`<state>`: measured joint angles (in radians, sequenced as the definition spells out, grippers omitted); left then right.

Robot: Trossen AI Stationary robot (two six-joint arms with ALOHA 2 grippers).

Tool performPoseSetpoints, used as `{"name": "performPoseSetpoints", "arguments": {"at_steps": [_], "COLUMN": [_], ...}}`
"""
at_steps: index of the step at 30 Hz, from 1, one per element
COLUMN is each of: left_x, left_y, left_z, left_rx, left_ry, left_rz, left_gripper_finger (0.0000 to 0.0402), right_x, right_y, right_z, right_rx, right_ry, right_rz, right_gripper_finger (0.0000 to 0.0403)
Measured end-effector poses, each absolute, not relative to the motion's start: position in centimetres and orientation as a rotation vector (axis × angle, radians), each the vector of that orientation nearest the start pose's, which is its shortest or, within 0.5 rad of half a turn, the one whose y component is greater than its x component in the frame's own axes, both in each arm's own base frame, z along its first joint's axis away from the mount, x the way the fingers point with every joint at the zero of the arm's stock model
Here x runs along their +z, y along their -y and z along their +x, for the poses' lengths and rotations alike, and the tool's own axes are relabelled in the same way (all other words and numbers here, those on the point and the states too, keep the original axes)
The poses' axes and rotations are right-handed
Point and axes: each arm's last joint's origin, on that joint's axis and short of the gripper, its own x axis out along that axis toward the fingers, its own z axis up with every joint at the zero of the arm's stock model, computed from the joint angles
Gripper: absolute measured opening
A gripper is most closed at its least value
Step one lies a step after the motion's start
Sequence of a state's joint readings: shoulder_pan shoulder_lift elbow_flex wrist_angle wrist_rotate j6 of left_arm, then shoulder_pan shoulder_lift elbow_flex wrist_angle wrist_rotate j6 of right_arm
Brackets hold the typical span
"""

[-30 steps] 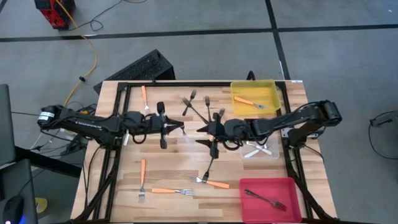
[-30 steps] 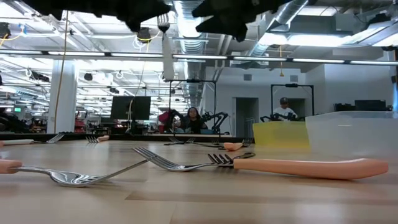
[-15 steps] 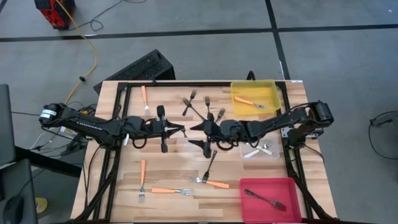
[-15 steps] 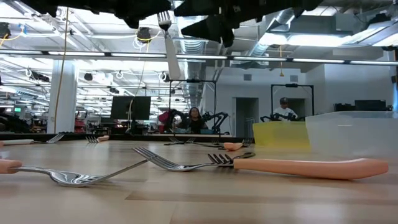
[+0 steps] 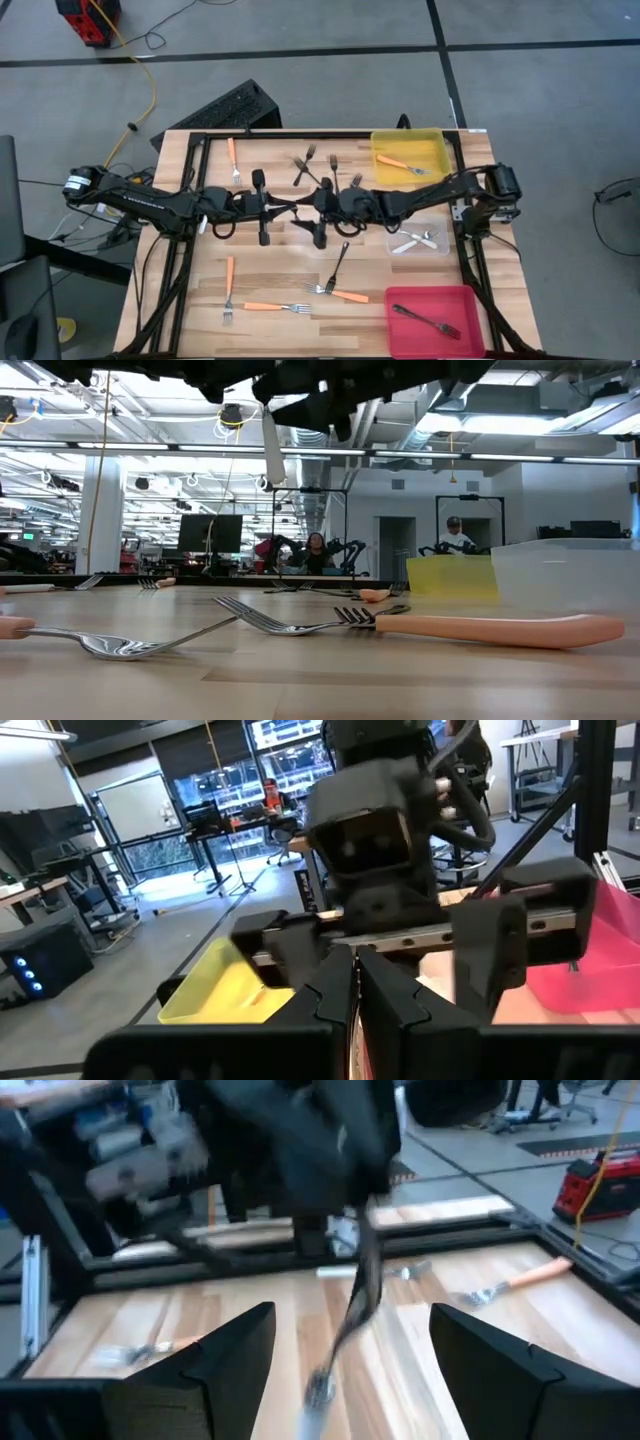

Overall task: Sort silverware by color (type)
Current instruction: Put the white fork into the transparent bin

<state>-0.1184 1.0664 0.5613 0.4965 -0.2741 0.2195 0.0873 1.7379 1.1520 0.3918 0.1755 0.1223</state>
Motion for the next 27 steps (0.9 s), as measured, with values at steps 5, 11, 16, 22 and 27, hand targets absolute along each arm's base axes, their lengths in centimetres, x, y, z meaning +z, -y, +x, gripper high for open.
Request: {"name": "performPoseSetpoints", "arguments": {"at_steps": [5, 11, 16, 22, 27], "left_x": [26.64, 26.64, 26.6, 26.5, 26.27], "left_y": [1.95, 1.94, 1.94, 1.97, 1.97], "left_z": [23.07, 23.07, 23.07, 23.07, 23.06], "left_rx": [0.156, 0.157, 0.154, 0.146, 0.143], "left_ry": [-0.039, -0.04, -0.041, -0.05, -0.074], "left_rz": [0.222, 0.219, 0.205, 0.2, 0.199], "left_gripper_finger": [0.0, 0.0, 0.0, 0.0004, 0.0053], "right_x": [25.97, 25.75, 25.39, 25.37, 25.28], "right_y": [-3.16, -2.91, -2.46, -2.39, -2.58], "right_z": [39.79, 39.75, 39.68, 39.64, 39.47], "right_rx": [-0.081, -0.109, -0.123, -0.128, -0.124], "right_ry": [-0.199, -0.222, -0.261, -0.267, -0.291], "right_rz": [0.079, 0.076, 0.095, 0.1, 0.09], "right_gripper_finger": [0.0284, 0.0195, 0.0051, 0.0019, 0.0018]}}
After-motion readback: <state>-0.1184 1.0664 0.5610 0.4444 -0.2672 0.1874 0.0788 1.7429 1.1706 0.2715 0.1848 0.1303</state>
